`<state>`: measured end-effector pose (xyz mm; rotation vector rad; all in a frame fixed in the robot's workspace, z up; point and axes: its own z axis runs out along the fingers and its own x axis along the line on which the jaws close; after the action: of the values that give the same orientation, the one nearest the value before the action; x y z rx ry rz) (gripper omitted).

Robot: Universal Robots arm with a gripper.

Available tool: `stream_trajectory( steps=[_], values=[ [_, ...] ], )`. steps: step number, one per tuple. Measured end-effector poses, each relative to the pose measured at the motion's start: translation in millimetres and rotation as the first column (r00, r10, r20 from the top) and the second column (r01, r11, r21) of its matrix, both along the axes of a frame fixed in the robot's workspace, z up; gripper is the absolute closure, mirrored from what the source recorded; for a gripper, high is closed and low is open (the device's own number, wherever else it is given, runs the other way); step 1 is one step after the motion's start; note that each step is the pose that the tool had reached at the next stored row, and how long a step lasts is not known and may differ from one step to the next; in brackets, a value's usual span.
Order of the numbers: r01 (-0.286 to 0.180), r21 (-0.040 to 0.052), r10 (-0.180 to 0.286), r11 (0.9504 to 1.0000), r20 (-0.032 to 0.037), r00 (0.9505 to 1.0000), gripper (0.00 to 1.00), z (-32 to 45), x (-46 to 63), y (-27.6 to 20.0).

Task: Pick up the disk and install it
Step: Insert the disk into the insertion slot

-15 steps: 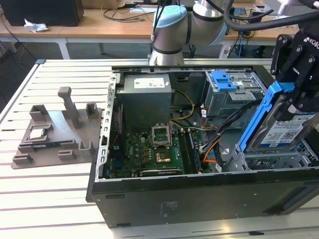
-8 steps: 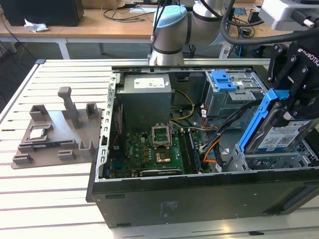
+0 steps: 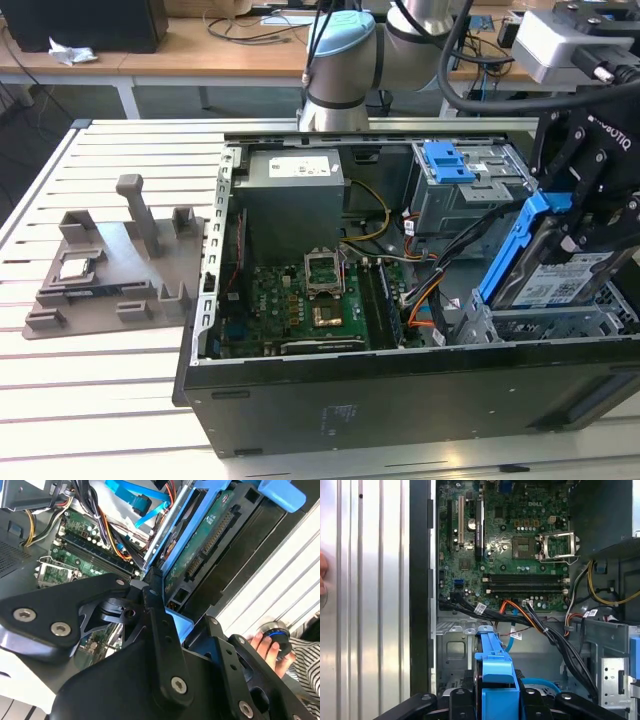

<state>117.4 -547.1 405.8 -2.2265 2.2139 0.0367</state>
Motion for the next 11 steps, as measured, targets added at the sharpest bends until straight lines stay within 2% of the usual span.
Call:
stream_trajectory(
  steps=[4,10,11],
  values=[
    [0.000,-0.0001,0.000,1.0000,0.0000,1.0000,0.63,-4.7,0.0,0.0],
    [0.000,-0.0002,0.000,1.0000,0.0000,1.0000,0.62,-5.1,0.0,0.0],
    [0.000,-0.0001,0.000,1.0000,0.0000,1.0000,0.49,-5.2,0.0,0.0]
  ],
)
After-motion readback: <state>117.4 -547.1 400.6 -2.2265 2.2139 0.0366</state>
